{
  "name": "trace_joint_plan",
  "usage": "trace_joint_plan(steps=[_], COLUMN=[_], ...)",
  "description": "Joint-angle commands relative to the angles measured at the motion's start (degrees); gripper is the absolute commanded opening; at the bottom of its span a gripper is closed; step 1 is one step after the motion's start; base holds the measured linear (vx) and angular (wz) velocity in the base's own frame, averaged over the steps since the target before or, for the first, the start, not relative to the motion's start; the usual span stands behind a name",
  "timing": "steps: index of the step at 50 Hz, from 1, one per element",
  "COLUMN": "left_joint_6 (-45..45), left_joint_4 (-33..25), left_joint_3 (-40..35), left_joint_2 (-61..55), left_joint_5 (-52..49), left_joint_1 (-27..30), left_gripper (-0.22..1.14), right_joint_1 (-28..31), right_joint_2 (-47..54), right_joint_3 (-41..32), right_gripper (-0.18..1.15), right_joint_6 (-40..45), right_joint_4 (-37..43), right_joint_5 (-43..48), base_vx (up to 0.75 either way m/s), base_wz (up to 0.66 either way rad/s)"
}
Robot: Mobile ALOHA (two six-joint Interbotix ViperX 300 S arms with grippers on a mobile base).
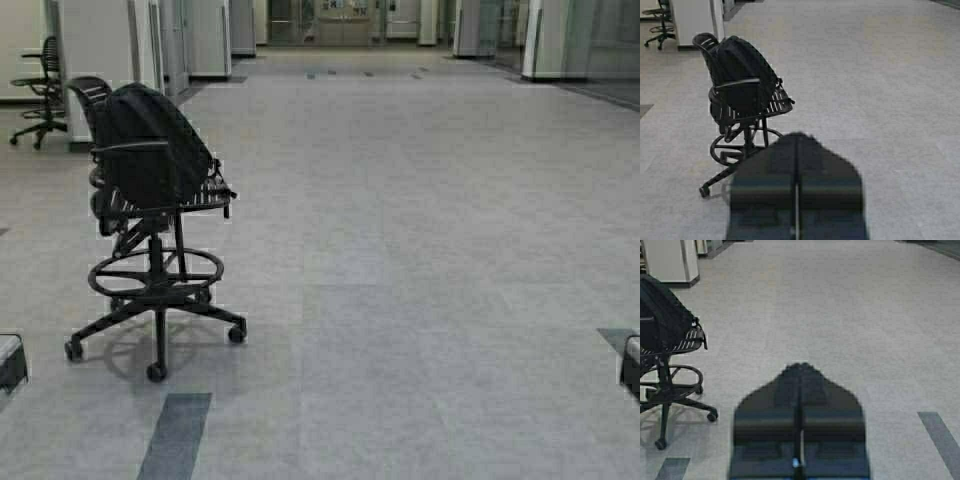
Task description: Navigate to elevator, push the call button, then enter the elevator
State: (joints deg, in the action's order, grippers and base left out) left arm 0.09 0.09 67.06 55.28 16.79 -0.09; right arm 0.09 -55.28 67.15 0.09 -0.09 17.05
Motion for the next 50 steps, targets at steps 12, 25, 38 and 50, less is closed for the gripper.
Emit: trace_joint_plan(steps=[12,25,38,50], left_joint_6=[-2.5,-1.8,-1.8,-1.8], left_joint_4=[0.0,0.0,0.0,0.1], left_joint_3=[0.7,1.0,1.8,2.5], left_joint_2=[0.3,-0.2,-0.2,-0.3], left_joint_5=[0.2,0.9,1.3,3.3], left_joint_1=[-0.5,-0.4,-0.4,-0.5], left_gripper=[0.03,0.03,0.03,0.03], right_joint_1=[0.3,0.3,0.2,0.3], right_joint_2=[0.4,0.4,0.4,0.4], right_joint_3=[0.6,0.7,1.0,1.1], right_gripper=[0.05,0.05,0.05,0.05], right_joint_6=[1.7,2.9,3.0,3.2], right_joint_4=[0.1,0.0,0.0,-0.1], right_joint_5=[0.1,0.1,0.4,0.4], base_vx=[0.0,0.03,0.19,0.3], base_wz=[0.0,-0.03,-0.1,-0.18])
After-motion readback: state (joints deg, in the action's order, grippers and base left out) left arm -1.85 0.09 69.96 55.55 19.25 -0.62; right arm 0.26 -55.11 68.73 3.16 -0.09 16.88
